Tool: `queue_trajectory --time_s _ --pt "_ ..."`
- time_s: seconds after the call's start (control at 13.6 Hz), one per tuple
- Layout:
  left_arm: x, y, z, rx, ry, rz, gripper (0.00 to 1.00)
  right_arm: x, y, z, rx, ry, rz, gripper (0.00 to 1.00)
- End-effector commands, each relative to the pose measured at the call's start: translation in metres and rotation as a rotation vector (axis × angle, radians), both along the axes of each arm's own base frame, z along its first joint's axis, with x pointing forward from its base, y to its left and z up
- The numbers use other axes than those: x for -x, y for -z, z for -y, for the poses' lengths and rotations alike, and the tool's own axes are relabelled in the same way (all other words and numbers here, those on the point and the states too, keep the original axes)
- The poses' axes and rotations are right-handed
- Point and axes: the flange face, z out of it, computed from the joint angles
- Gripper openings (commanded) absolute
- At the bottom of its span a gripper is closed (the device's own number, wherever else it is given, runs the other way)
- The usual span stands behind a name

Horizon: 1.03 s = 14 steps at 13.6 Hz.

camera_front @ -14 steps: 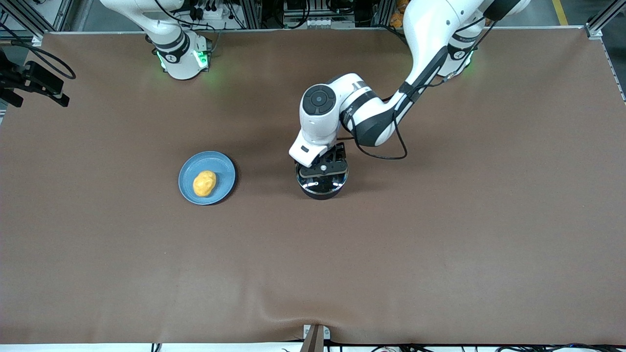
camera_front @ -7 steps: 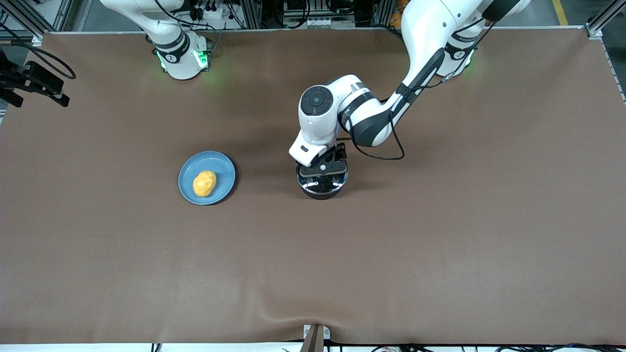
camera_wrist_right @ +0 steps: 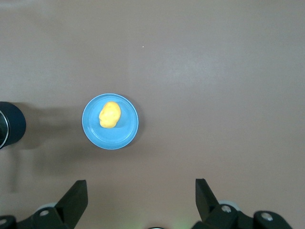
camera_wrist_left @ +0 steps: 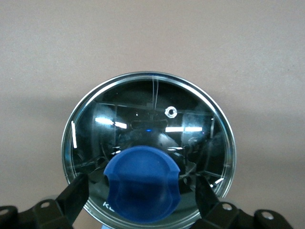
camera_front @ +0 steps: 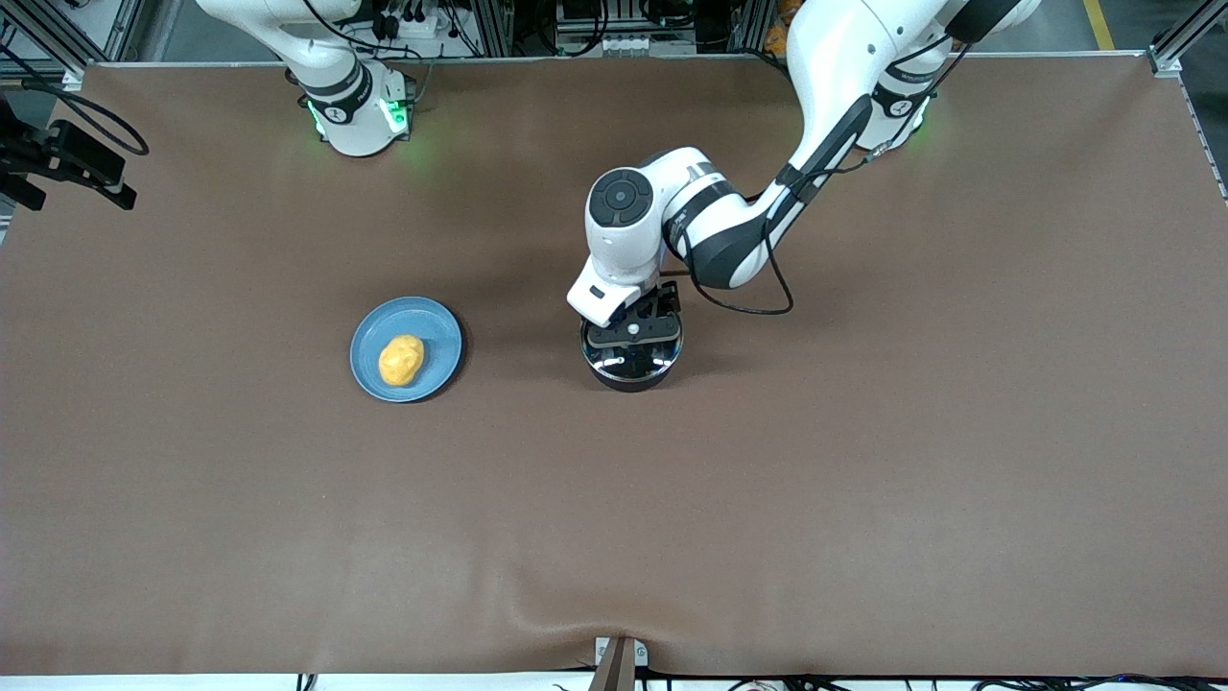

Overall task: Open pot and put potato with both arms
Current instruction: 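Close the left gripper on the blue lid knob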

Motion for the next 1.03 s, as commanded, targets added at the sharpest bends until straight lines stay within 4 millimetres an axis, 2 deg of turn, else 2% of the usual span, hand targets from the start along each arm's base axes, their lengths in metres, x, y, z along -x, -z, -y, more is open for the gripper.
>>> queue_trajectory --time_s 0.0,0.3,0.37,0.59,0.81,0.96 --pt "0.000 0.004 0.002 -0.010 0.015 0.023 0.90 -0.001 -0.002 0.002 -0.013 -0.005 -0.004 1.00" --pt "0.001 0.005 0.002 -0.011 0.016 0.019 0.73 -0.001 -0.002 0.001 -0.013 -0.007 -0.004 1.00" --pt "0.001 0.005 0.002 -0.012 0.018 0.018 0.58 -0.001 -0.002 0.001 -0.013 -0.007 -0.002 1.00" --pt "0.002 0.003 0.002 -0.017 0.020 0.017 0.00 -0.001 -0.002 0.002 -0.013 -0.005 -0.002 1.00" --pt "0.001 -0.005 0.001 -0.019 0.020 0.023 0.00 -0.001 -0.002 0.002 -0.013 -0.005 -0.002 1.00" --pt "0.005 -0.021 -0.001 -0.040 0.022 0.023 0.00 -0.001 -0.002 0.002 -0.013 -0.005 -0.002 1.00"
